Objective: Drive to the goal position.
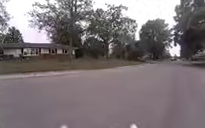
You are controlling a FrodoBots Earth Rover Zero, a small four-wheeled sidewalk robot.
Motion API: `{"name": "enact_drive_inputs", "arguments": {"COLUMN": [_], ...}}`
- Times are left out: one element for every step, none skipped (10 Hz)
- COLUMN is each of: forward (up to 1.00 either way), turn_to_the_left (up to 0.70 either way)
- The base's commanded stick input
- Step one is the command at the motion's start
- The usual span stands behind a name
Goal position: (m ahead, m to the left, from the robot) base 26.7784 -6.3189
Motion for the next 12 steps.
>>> {"name": "enact_drive_inputs", "arguments": {"forward": [1.00,1.00,1.00,1.00,1.00,1.00,1.00,1.00,1.00,1.00,1.00,1.00], "turn_to_the_left": [-0.25,-0.04,0.00,0.00,-0.02,-0.02,-0.26,-0.33,-0.40,-0.36,-0.24,0.00]}}
